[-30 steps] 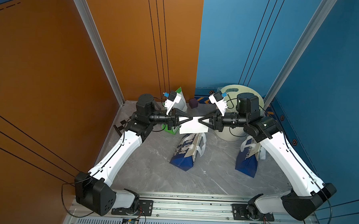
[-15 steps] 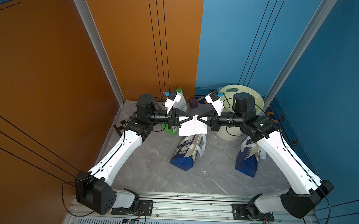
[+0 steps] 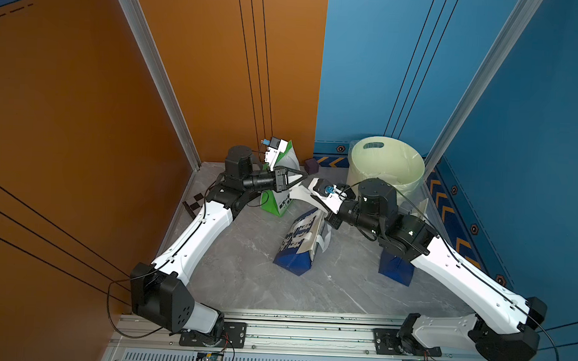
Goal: Shred takeout receipts and throw away
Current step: Shred the takeout receipt, then place the takeout receipt in the trash bin.
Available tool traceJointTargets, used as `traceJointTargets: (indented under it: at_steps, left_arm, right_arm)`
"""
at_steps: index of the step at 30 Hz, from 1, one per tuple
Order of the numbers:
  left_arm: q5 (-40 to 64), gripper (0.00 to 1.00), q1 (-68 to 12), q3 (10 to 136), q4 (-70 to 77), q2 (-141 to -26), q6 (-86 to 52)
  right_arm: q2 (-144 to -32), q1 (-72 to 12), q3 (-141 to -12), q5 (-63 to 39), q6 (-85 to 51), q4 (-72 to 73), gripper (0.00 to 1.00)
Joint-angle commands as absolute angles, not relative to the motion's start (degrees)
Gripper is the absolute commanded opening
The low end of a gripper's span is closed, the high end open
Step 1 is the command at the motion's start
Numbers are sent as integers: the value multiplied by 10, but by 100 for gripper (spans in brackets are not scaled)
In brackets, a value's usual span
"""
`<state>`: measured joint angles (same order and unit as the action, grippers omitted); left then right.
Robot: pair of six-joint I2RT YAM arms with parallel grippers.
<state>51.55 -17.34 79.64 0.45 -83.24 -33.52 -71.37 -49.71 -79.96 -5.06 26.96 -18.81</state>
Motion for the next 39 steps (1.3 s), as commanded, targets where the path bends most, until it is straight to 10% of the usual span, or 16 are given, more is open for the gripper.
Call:
traceJointTargets:
  at_steps: [1,8,23,39]
  left_arm:
    - [440,0,-164,827,-46,-841,-301]
    - [403,0,-152,847,-59,-852,-274]
    - [356,0,-193,840,32,-829,-304]
    - [317,0,-353,1343,29,-1259,-156]
  right_arm:
    - [-659,-504,-764,-118,312,-131,0]
    - [-624,-472,-760,-247,198,-135,0]
    - [-696,-265,-832,-39,-79,-107,0]
    - [-533,-214,-791,59,-28,-225,0]
